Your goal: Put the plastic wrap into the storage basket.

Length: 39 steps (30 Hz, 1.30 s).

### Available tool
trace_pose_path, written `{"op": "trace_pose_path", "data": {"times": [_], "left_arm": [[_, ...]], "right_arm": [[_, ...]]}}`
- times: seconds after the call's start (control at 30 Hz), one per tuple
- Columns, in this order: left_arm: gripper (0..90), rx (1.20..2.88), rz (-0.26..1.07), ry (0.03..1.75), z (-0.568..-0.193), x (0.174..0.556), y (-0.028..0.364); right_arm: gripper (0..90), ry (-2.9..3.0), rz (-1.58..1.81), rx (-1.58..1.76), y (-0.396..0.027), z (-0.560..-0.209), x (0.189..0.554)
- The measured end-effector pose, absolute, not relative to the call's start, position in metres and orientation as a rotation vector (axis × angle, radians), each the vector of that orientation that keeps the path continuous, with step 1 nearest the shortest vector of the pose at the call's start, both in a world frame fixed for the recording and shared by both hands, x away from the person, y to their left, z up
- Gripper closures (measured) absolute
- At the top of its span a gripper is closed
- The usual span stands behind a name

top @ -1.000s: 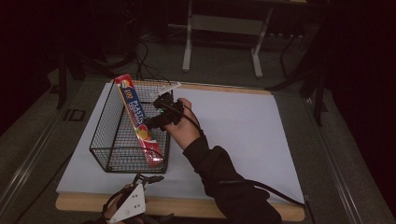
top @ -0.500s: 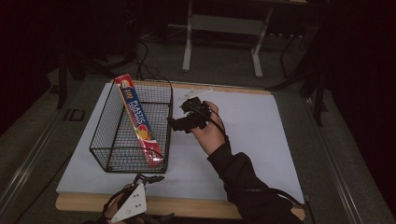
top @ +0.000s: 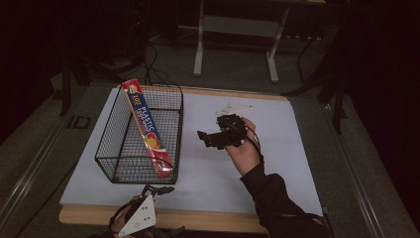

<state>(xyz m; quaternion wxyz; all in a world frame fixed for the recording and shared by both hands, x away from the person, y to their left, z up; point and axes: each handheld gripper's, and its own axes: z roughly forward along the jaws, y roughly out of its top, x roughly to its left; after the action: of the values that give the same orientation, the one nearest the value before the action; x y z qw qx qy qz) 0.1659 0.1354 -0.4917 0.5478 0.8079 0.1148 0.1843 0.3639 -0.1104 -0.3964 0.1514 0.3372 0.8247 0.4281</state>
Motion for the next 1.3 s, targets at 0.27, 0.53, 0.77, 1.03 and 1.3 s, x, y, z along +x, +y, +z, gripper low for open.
{"op": "trace_pose_path", "data": {"times": [0.27,0.53,0.77,1.03,1.3], "left_arm": [[0.0,1.915,0.432,0.271,-0.492,0.166,0.134],[0.0,1.916,0.429,0.273,-0.493,0.166,0.134],[0.0,1.925,0.430,0.271,-0.493,0.166,0.134],[0.0,1.923,0.431,0.268,-0.493,0.166,0.133],[0.0,1.919,0.431,0.266,-0.492,0.166,0.134]], "right_arm": [[14.3,2.355,1.221,1.050,-0.145,-0.416,0.361],[14.2,2.353,1.208,1.067,-0.166,-0.435,0.356],[14.3,2.347,1.199,1.098,-0.186,-0.452,0.348],[14.3,2.335,1.179,1.100,-0.205,-0.467,0.334],[14.4,2.337,1.161,1.106,-0.217,-0.476,0.325]]}}
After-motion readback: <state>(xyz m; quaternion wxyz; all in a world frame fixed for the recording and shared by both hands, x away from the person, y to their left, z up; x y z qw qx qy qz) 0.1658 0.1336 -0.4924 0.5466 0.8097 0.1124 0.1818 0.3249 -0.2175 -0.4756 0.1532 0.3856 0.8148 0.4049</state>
